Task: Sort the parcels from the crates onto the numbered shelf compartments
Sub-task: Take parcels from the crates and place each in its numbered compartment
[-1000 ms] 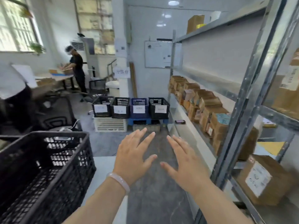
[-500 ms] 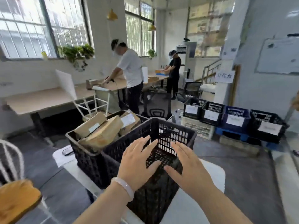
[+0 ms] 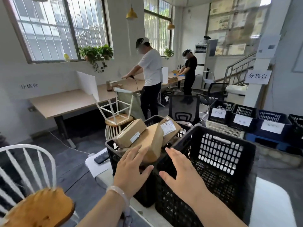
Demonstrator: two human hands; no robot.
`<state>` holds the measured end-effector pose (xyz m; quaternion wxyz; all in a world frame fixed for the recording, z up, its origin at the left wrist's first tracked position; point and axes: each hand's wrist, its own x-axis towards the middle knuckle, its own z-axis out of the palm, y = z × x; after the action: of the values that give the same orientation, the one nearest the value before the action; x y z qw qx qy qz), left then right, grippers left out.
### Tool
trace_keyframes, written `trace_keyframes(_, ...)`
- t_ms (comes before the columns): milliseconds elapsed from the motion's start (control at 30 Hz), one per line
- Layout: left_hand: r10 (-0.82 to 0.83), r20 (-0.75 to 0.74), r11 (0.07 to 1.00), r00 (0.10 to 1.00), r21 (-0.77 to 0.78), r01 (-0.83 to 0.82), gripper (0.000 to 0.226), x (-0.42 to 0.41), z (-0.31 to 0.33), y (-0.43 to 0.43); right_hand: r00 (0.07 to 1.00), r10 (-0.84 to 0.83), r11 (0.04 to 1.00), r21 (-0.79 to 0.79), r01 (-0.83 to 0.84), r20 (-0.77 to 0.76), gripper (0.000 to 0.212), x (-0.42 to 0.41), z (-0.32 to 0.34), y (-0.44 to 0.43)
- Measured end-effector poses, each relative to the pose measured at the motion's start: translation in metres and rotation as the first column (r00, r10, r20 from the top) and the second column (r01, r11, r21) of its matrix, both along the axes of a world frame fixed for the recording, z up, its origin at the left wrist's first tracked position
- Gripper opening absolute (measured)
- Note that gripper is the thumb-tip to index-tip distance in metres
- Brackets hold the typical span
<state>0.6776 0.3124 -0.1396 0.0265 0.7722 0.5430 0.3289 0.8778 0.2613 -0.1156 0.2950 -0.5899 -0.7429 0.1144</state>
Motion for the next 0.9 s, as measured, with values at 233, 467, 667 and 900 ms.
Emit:
trace_keyframes(233, 0.060, 0.041, 0.993, 0.997, -0.106, -0.055, 0.064, -0.025, -0.014, 0.064, 0.999, -0.017, 1.000, -0.026, 0.016, -0.049, 0.074, -0.029, -0.007, 0.074)
trace_keyframes(467, 0.158, 0.046, 0.976, 0.986, -0.160, -0.149, 0.064, -0.041, -0.020, 0.126, 0.994, 0.060, 0.997, -0.052, -0.065, -0.095, 0.072, -0.046, -0.013, 0.161)
trace_keyframes(667, 0.207, 0.041, 0.954, 0.977, -0.232, -0.193, 0.063, -0.050, -0.028, 0.174, 0.983, 0.088, 0.983, -0.143, -0.112, -0.163, 0.069, -0.075, -0.017, 0.222)
trace_keyframes(900, 0.192, 0.041, 0.943, 0.981, -0.285, -0.173, 0.062, -0.064, -0.032, 0.229, 0.984, 0.059, 0.973, -0.213, -0.094, -0.167, 0.069, -0.099, -0.029, 0.256)
